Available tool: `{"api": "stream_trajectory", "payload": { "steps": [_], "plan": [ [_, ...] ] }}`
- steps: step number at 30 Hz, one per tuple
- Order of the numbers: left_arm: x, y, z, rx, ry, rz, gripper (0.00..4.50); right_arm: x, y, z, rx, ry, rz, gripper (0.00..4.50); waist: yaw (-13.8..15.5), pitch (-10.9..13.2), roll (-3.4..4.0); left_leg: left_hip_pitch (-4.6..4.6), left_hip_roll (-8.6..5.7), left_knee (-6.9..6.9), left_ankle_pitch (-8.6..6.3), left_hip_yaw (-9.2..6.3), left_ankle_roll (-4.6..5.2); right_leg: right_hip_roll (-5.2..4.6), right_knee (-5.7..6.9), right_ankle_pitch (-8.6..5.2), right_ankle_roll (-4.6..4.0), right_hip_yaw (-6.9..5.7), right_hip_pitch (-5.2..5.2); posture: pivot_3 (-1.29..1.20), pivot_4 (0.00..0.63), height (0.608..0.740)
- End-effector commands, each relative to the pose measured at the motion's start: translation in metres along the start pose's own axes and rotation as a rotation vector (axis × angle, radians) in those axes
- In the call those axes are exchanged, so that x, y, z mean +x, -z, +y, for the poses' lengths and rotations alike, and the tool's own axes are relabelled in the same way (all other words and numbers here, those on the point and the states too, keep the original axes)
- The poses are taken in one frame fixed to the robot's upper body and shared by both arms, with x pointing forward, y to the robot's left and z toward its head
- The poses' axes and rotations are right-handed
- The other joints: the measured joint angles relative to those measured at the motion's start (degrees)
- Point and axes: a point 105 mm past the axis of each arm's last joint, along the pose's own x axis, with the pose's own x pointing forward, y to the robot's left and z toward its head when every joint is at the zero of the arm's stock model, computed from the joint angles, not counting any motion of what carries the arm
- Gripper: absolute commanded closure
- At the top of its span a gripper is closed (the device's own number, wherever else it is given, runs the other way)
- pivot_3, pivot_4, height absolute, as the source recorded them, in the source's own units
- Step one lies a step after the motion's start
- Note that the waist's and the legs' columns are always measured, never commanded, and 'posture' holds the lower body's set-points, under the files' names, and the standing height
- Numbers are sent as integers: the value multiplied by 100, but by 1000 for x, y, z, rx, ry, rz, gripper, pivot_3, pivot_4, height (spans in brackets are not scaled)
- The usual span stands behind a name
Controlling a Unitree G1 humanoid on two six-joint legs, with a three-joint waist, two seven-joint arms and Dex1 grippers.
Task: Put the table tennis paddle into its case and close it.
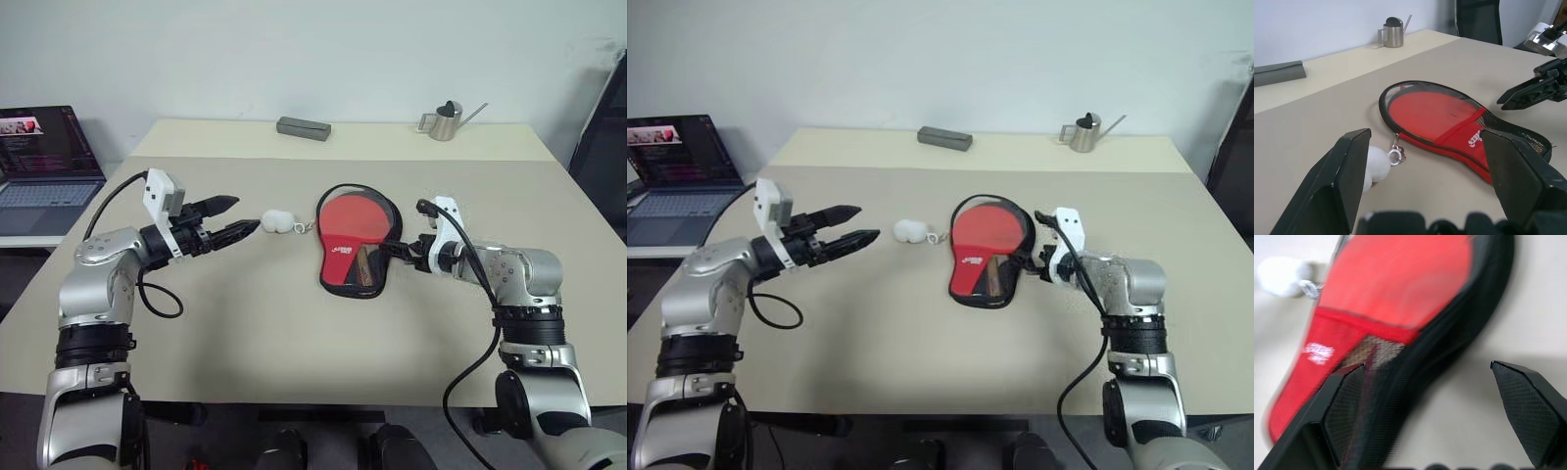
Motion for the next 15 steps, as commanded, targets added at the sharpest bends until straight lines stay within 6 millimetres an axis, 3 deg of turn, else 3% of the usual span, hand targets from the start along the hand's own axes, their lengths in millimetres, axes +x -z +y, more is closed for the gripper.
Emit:
{"api": "stream_trajectory", "payload": {
  "steps": [1, 7, 15],
  "plan": [
    [3, -15, -5, 46, 27, -43, 604, 0, -12, 4, 29, -38, -39, 14, 0, 0, 0, 0, 0, 0, 0, 0, 0, 0, 0, 0, 0, 0, 0, 0, 150, 740],
    [4, -15, -6, 41, 34, -46, 604, 9, -9, 4, 63, -40, -34, 14, -10, 0, 1, 1, 1, -1, 0, 1, 0, 1, 0, 0, 0, 0, 0, 0, 150, 740],
    [6, -15, -7, 38, 38, -49, 604, 19, -8, 21, 97, -97, -36, 14, -14, 0, 1, 3, 3, -2, 0, 2, 0, 3, 1, 0, 0, 1, 0, 0, 150, 740]
  ]
}}
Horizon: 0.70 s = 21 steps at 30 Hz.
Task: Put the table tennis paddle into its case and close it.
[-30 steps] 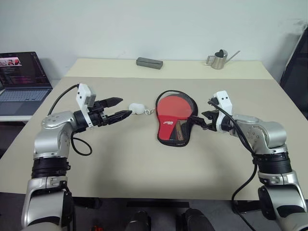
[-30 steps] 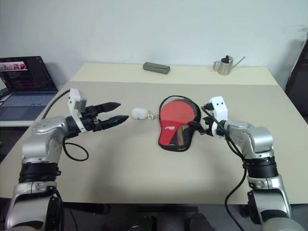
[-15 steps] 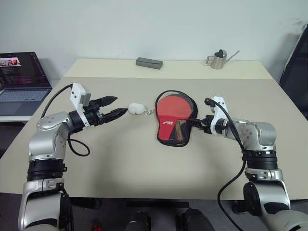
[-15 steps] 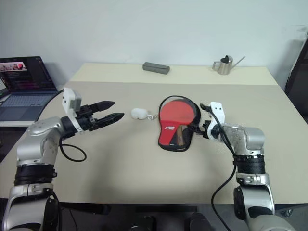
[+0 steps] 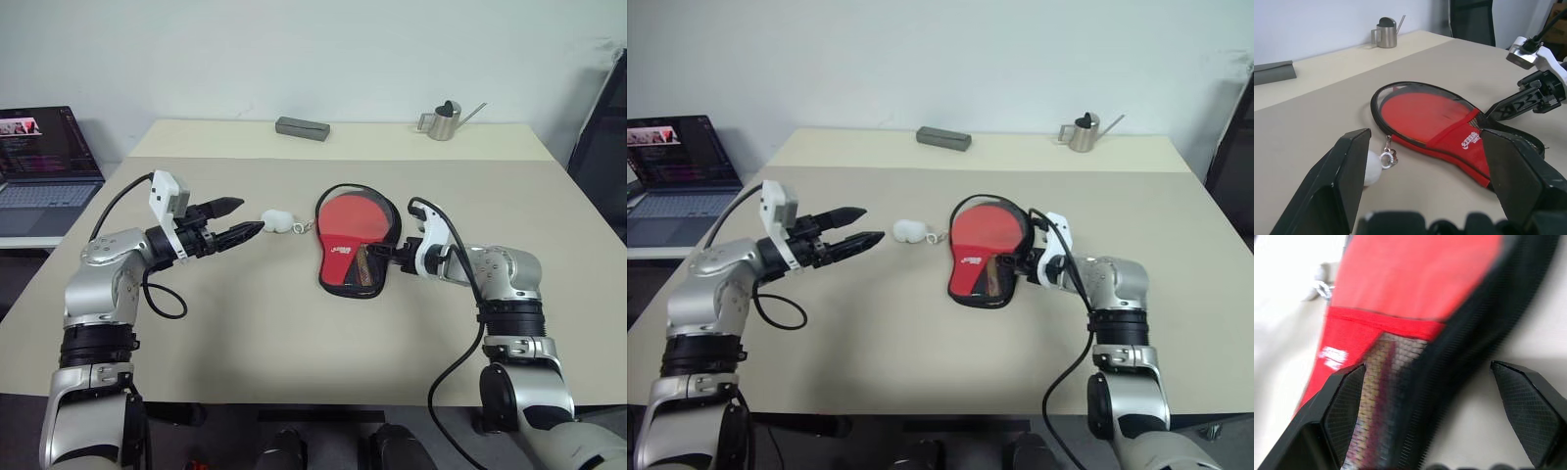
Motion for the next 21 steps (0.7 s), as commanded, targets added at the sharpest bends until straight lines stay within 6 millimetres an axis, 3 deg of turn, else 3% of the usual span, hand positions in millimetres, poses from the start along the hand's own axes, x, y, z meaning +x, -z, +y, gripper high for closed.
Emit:
{"api": "stream_trajectory", "payload": {
  "steps": [1, 8, 9, 14, 19, 21],
  "plan": [
    [3, -16, -4, 50, 21, -38, 604, -1, -14, 9, -4, -35, -52, 14, 3, 0, 0, 0, 0, 0, 0, 0, 0, 0, 0, 0, 0, 0, 0, 0, 150, 740],
    [1, -16, -3, 52, 15, -36, 604, 4, -12, 2, -3, -8, -53, 14, 0, 0, 0, 3, 2, 0, 0, 2, 0, 1, 0, 0, -1, 1, 0, 0, 150, 740],
    [1, -15, -3, 52, 14, -35, 604, 4, -12, 0, -5, 1, -54, 184, 0, 0, 0, 3, 2, -1, 0, 2, 0, 1, 0, 0, -1, 1, 1, 0, 150, 740],
    [-2, -13, -3, 58, 7, -21, 604, 6, -8, -1, 5, 14, -54, 1572, -3, 0, 1, 3, 2, -2, 0, 3, 0, 1, 0, 1, -1, 3, 0, 0, 150, 740],
    [-7, -10, -3, 60, 0, -5, 604, 6, -7, -4, 17, 41, -59, 3402, -7, 1, 1, 4, 4, -5, 0, 4, 0, 2, 0, 1, -1, 3, 0, 0, 150, 740],
    [-10, -7, -2, 62, -8, 8, 604, 5, -5, -7, 27, 63, -60, 3923, -6, 1, 1, 4, 4, -5, 0, 5, 0, 2, -1, 1, -1, 4, 0, 0, 150, 740]
  ]
}}
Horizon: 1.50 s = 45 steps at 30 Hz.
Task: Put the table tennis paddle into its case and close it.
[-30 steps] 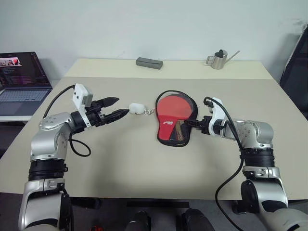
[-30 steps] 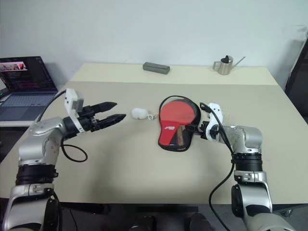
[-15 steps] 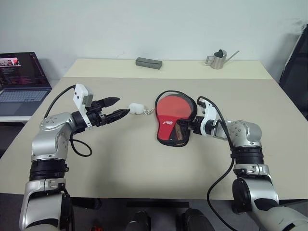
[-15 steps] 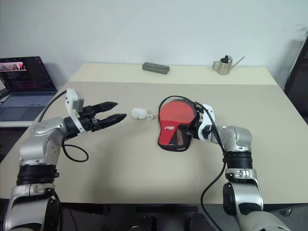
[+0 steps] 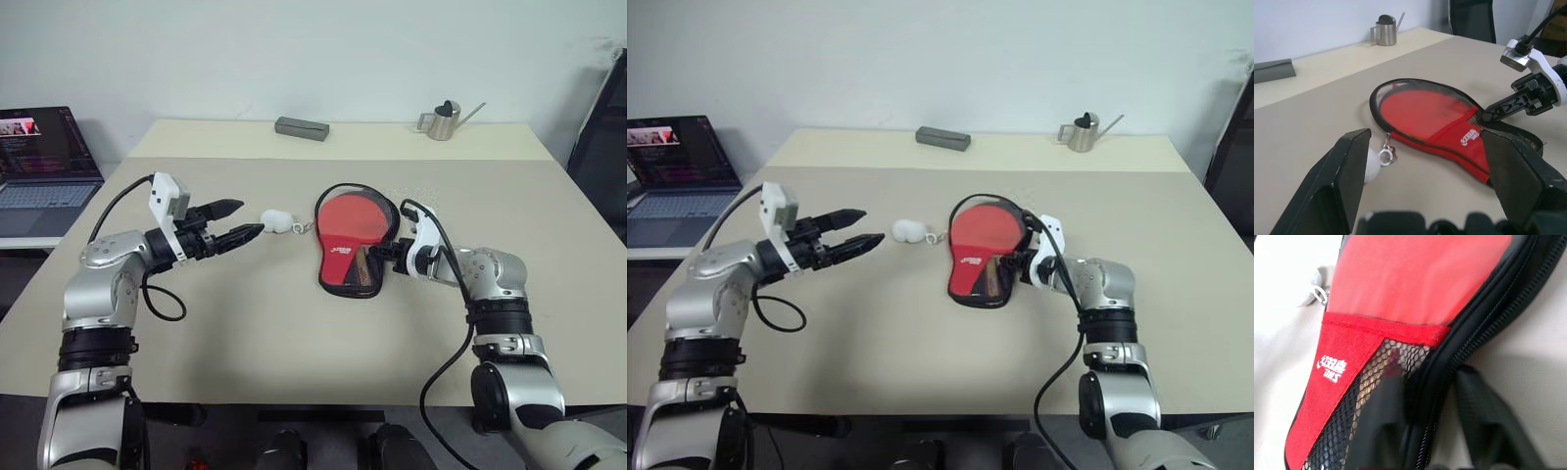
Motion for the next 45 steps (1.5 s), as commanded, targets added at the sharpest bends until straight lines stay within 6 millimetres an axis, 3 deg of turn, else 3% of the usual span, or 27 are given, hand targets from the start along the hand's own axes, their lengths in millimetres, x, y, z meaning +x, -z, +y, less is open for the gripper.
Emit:
{"api": "stream_trajectory", "payload": {
  "steps": [1, 2, 7, 15, 21, 25, 29, 33, 38, 45],
  "plan": [
    [-7, -10, 0, 56, -10, -6, 604, -5, -9, -1, 3, 21, -51, 4238, 1, 0, 0, 0, 0, 0, 0, 0, 0, 0, 0, 0, 0, 1, 0, 0, 150, 740],
    [-8, -10, 0, 56, -13, -4, 604, -5, -8, -2, 7, 26, -52, 4461, 3, 0, 0, 0, 0, 0, 0, 0, 0, 0, 0, 0, 0, 1, 0, 0, 150, 740],
    [-12, -9, 2, 54, -30, 1, 604, -11, -10, -11, 28, 87, -64, 4461, 14, 0, 0, 0, -1, 0, 0, -1, 0, 0, 0, 0, 0, 0, 1, 0, 150, 740],
    [-15, -4, -1, 45, -37, 17, 604, -41, -7, -38, 143, 229, -65, 4461, 136, 0, 0, -2, -8, 0, 0, -6, 0, -6, -4, 0, -1, -3, 4, 0, 150, 740],
    [-13, 3, -9, 24, -16, 40, 604, -64, 12, -49, 244, 328, -20, 4461, 168, 0, 0, -2, -8, -4, 0, -9, 0, -7, -5, -1, -2, -5, 4, 0, 150, 740],
    [-6, 4, -15, 6, 19, 41, 604, -71, 41, -51, 259, 360, 39, 4461, 171, -4, 2, -1, -7, -8, 0, -9, 0, -7, -6, -3, -4, -6, 4, 0, 150, 740],
    [0, 2, -24, -3, 71, 43, 604, -72, 57, -41, 211, 293, 57, 4461, 174, -6, 1, 0, -8, -14, 0, -11, 1, -7, -10, -6, -7, -10, 7, 0, 150, 740],
    [2, 4, -46, 0, 201, 72, 604, -77, 67, -25, 120, 186, 81, 4461, 157, -7, 1, 3, -5, -28, -1, -7, 1, -8, -16, -8, -9, -7, 7, 0, 150, 740],
    [-12, 16, -91, -27, 449, 185, 604, -83, 73, -2, -13, 21, 150, 4461, 43, -8, 3, 19, 10, -65, -1, 7, 1, -3, -19, -19, -26, -1, 5, 0, 150, 740],
    [-25, 30, -122, -50, 607, 281, 604, -91, 85, 14, -109, -98, 244, 4461, 6, -7, 3, 25, 25, -75, -1, 7, 2, 12, -14, -30, -44, -5, 3, 0, 150, 740]
  ]
}}
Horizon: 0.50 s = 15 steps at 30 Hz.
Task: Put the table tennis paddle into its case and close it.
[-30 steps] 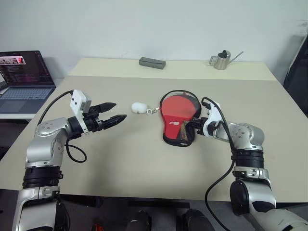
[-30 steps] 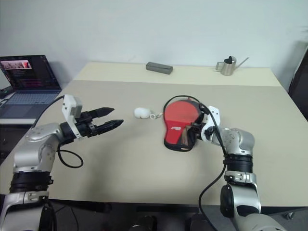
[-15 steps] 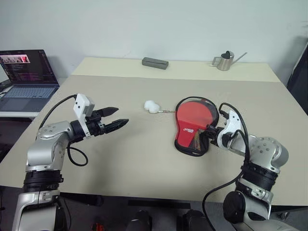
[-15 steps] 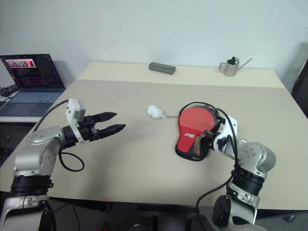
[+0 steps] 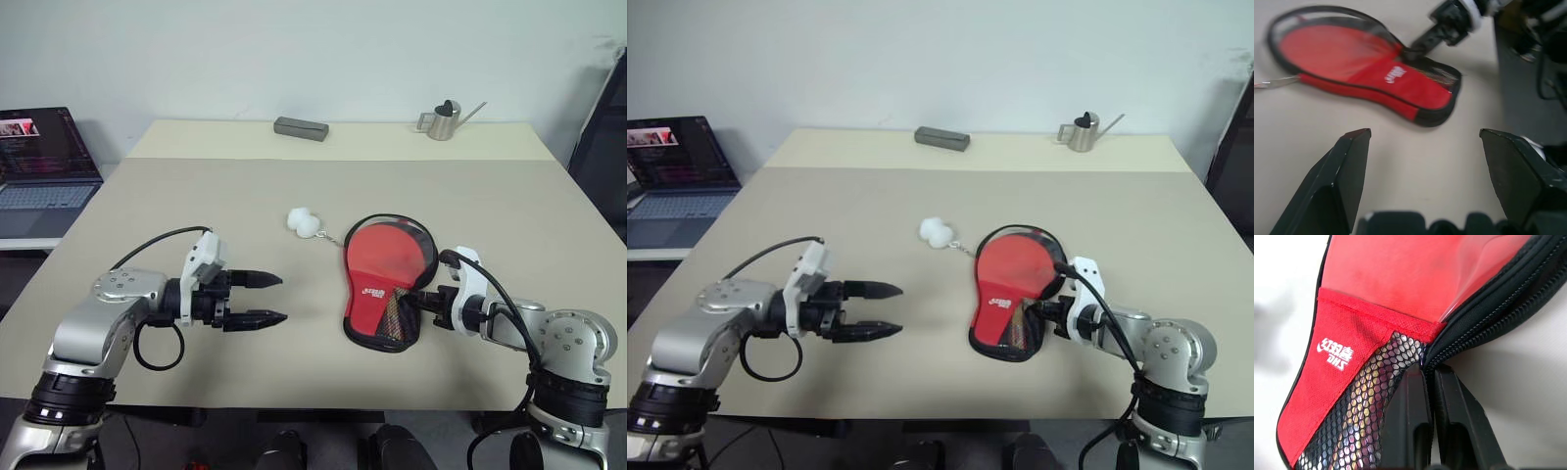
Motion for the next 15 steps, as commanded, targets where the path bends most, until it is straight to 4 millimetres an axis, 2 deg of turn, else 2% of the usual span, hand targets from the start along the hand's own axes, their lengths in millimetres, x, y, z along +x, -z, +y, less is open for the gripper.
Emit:
{"api": "stream_trajectory", "payload": {
  "steps": [1, 5, 15],
  "plan": [
    [4, -2, -16, 23, 85, 22, 604, 0, 18, 25, -74, -142, 103, 4461, 3, 0, 0, 1, 0, 0, 0, 2, 0, 0, 0, 0, 0, 2, 0, 0, 150, 740],
    [6, -1, -23, 23, 122, 38, 604, -6, 26, 33, -113, -201, 140, 4461, 8, 0, 0, 0, 1, 0, 0, 2, 0, 1, -1, -1, 0, 1, 1, 0, 150, 740],
    [3, 3, -35, 15, 182, 79, 604, -18, 41, 38, -148, -251, 196, 4461, 18, 1, 0, -2, 1, 0, 0, 2, 1, 2, -3, -4, 1, 0, 0, 0, 150, 740]
  ]
}}
